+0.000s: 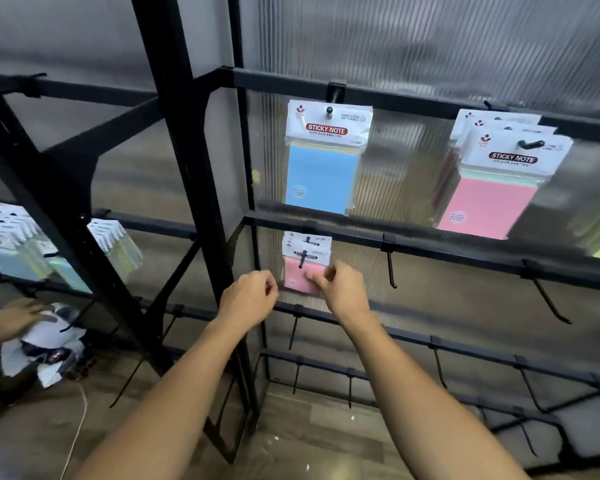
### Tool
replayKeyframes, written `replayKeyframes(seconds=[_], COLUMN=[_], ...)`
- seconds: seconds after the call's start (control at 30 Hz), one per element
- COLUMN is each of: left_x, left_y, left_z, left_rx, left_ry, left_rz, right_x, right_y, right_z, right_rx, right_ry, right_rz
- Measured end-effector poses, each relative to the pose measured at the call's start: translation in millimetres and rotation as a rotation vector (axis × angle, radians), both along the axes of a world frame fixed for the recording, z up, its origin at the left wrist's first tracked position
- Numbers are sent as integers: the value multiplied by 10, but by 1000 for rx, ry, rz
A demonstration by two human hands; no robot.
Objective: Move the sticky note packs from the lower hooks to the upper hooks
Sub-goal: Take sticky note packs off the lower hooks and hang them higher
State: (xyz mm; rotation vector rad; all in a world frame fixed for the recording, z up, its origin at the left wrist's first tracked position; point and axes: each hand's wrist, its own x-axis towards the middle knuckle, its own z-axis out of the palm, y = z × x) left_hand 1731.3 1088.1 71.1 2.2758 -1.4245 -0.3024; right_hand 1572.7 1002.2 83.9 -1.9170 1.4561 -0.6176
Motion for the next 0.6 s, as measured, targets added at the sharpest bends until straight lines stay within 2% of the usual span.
replayKeyframes(seconds=[0.27,0.6], left_x=[2,-12], left_y=[21,-49], left_z=[-42,65], left_rx=[13,10], left_ry=[-5,-120], left_rz=[-35,-105], right_x=[-135,-470], right_y=[211,510], right_z=[-41,199], right_rx=[-89,-133], right_ry=[37,4], right_rz=[-5,216])
